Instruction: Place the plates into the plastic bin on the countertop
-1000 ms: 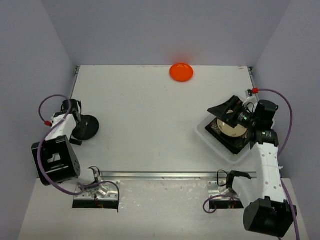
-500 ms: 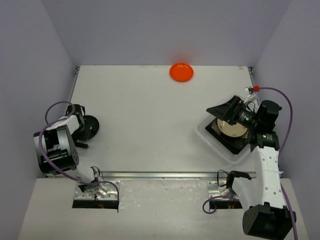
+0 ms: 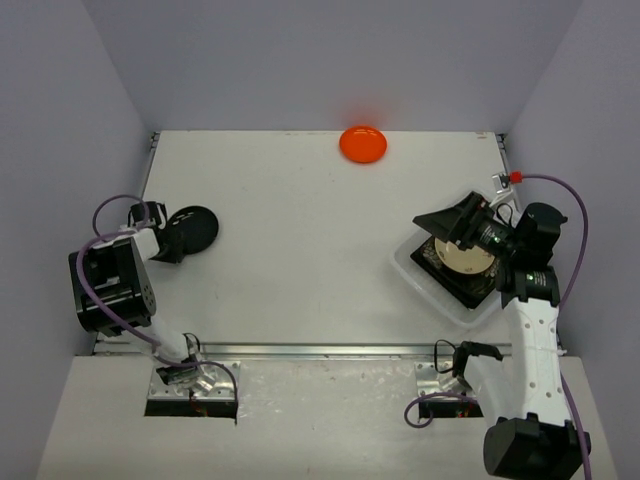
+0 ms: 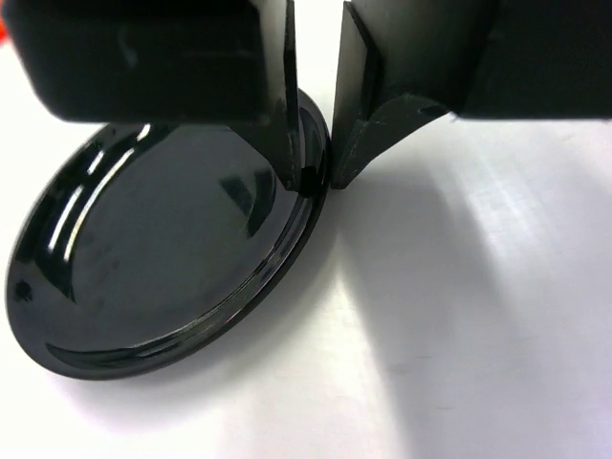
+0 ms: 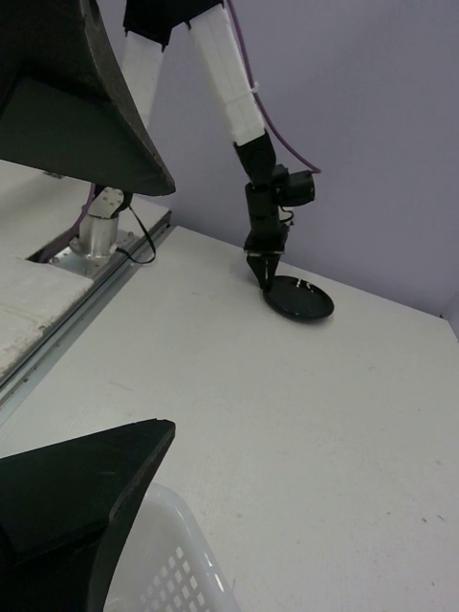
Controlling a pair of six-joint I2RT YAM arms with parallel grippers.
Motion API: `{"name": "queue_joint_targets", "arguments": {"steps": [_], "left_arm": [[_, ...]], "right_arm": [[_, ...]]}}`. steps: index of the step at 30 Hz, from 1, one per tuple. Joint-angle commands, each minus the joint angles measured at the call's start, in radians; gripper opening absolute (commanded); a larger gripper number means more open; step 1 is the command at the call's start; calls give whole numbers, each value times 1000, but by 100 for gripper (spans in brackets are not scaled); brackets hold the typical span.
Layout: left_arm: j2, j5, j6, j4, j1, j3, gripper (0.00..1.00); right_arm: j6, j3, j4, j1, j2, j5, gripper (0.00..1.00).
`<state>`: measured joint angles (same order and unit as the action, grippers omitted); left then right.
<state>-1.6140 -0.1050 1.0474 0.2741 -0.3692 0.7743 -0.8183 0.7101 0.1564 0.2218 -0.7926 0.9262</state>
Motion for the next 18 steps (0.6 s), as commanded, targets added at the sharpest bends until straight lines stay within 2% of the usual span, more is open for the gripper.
{"name": "queue_joint_targets", "arguments": {"steps": [1, 6, 10, 12, 14, 18], "left_arm": [[-54, 180, -120, -107, 1, -94, 0], [76, 366, -166, -355, 17, -199, 0], [183, 477, -205, -452, 89, -235, 0], [222, 509, -244, -458, 158, -220, 0], [219, 565, -294, -445, 281, -179, 0], [224, 714, -287, -510, 408, -161, 0]], "right_arm": [[-41, 8, -98, 0, 30, 33, 99], [-79, 0, -147, -1, 20, 75, 99], [-57, 4, -188, -40, -20, 95, 99], [5, 42, -126, -92, -56, 52, 99], [134, 103, 30, -170, -112, -23, 99], [246, 180, 128, -363, -236, -194, 99]]}}
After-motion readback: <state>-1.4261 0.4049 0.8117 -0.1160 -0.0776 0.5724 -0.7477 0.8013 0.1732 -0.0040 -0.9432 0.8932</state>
